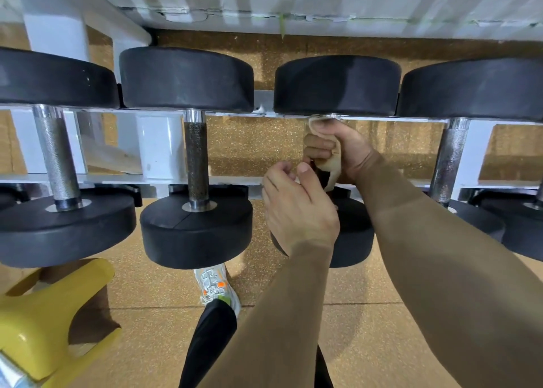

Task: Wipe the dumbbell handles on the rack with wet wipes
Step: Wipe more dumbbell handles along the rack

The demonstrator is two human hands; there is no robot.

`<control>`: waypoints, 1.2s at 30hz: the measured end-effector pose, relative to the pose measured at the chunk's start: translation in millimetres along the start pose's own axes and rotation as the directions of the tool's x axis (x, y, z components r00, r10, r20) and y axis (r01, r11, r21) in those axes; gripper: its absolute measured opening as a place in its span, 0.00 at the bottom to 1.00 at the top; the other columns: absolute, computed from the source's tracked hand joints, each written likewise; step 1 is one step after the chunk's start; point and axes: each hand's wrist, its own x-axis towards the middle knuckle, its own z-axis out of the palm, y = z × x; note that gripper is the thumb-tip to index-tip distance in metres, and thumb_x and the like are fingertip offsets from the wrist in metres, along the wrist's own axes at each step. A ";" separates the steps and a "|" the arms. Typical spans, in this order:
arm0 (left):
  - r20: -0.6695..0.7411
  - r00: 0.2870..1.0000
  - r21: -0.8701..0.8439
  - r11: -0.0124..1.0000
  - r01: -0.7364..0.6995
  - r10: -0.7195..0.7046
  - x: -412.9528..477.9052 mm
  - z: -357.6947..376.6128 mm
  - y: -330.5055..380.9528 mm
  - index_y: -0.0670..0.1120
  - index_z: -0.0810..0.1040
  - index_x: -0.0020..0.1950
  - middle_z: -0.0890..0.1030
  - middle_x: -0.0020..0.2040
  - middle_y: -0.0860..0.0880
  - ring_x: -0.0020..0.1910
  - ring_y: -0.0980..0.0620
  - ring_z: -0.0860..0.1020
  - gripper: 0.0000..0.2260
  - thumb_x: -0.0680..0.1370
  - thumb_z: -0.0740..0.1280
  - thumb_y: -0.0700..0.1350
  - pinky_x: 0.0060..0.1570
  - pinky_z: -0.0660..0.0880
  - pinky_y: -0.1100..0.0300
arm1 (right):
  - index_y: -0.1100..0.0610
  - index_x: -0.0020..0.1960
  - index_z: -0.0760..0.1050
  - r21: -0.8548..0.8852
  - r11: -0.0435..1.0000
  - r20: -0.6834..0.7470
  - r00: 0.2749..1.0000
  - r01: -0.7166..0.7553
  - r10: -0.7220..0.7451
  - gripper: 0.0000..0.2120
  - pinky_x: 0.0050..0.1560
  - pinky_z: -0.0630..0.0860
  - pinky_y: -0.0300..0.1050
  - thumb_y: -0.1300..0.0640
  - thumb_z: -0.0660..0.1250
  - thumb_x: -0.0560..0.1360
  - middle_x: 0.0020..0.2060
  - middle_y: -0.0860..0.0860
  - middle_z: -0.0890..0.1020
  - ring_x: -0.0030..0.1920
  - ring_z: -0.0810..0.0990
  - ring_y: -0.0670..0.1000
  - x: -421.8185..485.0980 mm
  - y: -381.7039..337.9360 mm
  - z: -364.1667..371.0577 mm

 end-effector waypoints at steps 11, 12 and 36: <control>0.036 0.999 -0.001 1.000 0.031 -0.031 -0.7 -5.0 5.8 0.48 0.72 0.59 0.75 0.56 0.52 0.56 0.50 0.72 0.17 0.81 0.53 0.58 0.55 0.68 0.53 | 0.55 0.40 0.82 -0.834 0.494 -0.450 0.821 -0.245 -0.351 0.09 0.31 0.71 0.30 0.62 0.69 0.78 0.30 0.42 0.82 0.29 0.79 0.36 -33.5 29.2 23.1; 0.051 0.998 -0.003 0.999 0.036 -0.036 -0.8 -6.1 6.3 0.48 0.72 0.60 0.75 0.56 0.52 0.56 0.50 0.72 0.16 0.82 0.54 0.57 0.55 0.68 0.54 | 0.54 0.39 0.81 -0.859 0.408 -0.470 0.796 -0.311 -0.382 0.10 0.33 0.72 0.29 0.59 0.69 0.79 0.32 0.43 0.82 0.32 0.80 0.36 -34.2 33.0 25.9; 0.522 0.789 -0.163 0.870 0.465 -0.324 72.5 -36.3 -2.5 0.46 0.80 0.53 0.85 0.49 0.48 0.46 0.49 0.83 0.06 0.81 0.64 0.45 0.45 0.79 0.58 | 0.52 0.41 0.79 -0.743 0.646 -0.543 0.723 -0.176 -0.427 0.07 0.30 0.73 0.31 0.55 0.75 0.75 0.33 0.44 0.81 0.33 0.80 0.42 -26.2 33.7 33.2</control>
